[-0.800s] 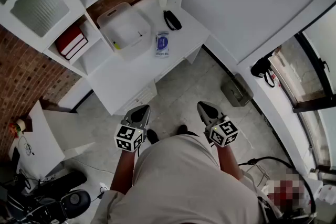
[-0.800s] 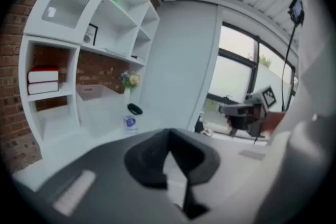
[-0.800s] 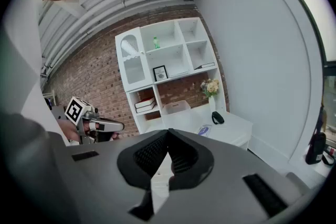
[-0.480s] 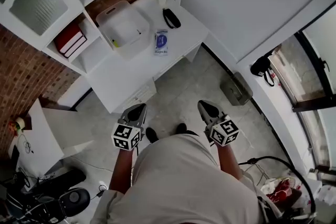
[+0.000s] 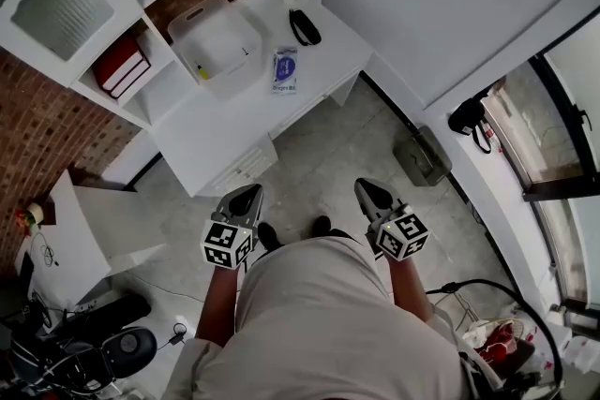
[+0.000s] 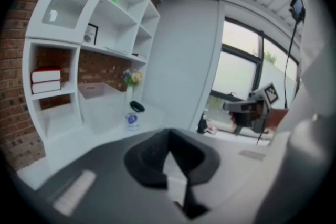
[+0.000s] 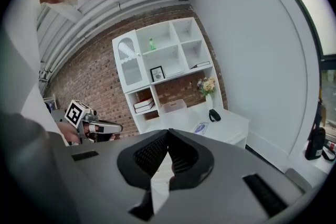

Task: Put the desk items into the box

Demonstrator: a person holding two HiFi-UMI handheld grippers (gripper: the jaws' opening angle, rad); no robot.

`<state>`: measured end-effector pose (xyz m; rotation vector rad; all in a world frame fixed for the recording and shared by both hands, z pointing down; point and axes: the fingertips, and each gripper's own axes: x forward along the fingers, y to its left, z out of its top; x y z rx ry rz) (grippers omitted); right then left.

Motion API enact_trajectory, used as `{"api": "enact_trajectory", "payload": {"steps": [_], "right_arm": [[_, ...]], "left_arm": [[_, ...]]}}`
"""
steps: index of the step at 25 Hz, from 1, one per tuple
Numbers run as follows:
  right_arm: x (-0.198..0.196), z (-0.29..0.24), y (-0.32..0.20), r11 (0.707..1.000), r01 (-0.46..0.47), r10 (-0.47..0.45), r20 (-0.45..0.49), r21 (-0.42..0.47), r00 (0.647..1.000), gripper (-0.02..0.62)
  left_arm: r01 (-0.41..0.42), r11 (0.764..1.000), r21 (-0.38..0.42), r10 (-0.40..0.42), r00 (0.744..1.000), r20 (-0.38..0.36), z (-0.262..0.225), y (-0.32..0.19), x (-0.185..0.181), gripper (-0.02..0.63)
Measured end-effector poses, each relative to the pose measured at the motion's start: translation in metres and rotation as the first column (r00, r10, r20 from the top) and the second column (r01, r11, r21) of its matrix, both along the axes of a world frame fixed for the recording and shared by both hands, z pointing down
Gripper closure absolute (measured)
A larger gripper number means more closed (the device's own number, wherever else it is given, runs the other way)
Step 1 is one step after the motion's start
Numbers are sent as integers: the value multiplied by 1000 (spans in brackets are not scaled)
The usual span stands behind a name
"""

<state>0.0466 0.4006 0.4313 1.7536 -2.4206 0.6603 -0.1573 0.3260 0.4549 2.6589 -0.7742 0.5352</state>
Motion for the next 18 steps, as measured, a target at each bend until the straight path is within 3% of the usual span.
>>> {"api": "enact_trajectory", "payload": {"steps": [18], "right_arm": [[80,23,33,997,81,-81,23,-8,996,594]], "left_arm": [[88,996,9,-88,996,4,13,35,68,603]]}}
